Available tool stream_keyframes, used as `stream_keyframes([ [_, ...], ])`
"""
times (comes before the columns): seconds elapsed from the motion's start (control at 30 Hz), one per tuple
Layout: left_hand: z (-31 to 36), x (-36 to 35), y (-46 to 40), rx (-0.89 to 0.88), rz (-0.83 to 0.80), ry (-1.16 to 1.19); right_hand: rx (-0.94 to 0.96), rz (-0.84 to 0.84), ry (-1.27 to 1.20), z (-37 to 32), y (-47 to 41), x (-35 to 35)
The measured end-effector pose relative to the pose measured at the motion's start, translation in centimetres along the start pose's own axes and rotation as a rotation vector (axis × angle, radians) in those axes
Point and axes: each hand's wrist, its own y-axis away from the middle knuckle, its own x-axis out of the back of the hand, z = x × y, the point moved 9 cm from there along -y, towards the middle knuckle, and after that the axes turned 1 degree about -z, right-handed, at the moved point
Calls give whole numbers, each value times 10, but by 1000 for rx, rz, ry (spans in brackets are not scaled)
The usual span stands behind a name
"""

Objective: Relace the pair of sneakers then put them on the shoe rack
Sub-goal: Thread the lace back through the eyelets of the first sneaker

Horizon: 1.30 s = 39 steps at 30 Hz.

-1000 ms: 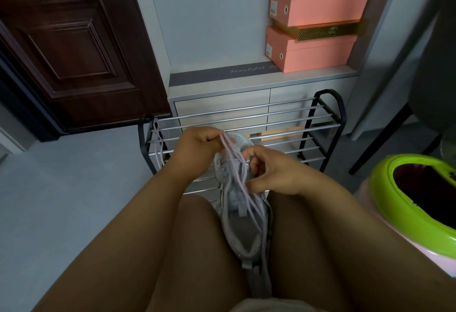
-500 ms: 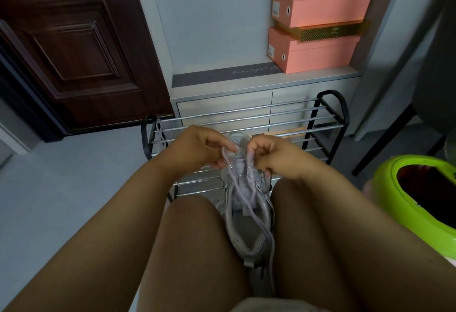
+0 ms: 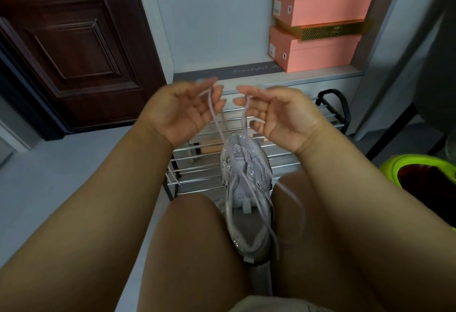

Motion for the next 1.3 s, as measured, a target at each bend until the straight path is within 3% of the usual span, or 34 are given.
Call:
stream_keyframes([
  [0.13, 28, -10, -12, -85, 21, -100, 96, 43, 42, -25, -9, -3],
  [0.27, 24, 6, -18, -84, 110, -355, 122, 68, 23, -27, -14, 2],
  [0.33, 18, 19, -19, -53, 171, -661, 134, 59, -18, -27, -16, 3],
  [0.43, 18, 28, -14, -59, 309, -1374, 138, 43, -47, -26, -19, 2],
  [0.47, 14, 24, -12, -82, 311, -1461, 137, 33, -61, -25, -19, 0],
  [0.57, -11, 0, -5, -113, 160, -1401, 134, 1, -108, -20, -22, -6],
  [0.67, -45, -13, 2, -37, 16, -1238, 111, -33, -132, -13, -24, -13],
  [0.8, -57, 0, 2, 1, 87, -1012, 117, -18, -124, -7, -24, -8],
  [0.93, -53, 21, 9, -62, 274, -716, 119, 2, -201, -7, -25, -5],
  [1.07, -74, 3, 13, -55, 108, -842, 133, -47, -284, -12, -30, -19],
  [1.23, -67, 17, 9, -100, 183, -927, 127, -46, -203, -10, -32, -22],
  [1.3, -58, 27, 12, -110, 223, -876, 103, 3, -51, -7, -30, -15],
])
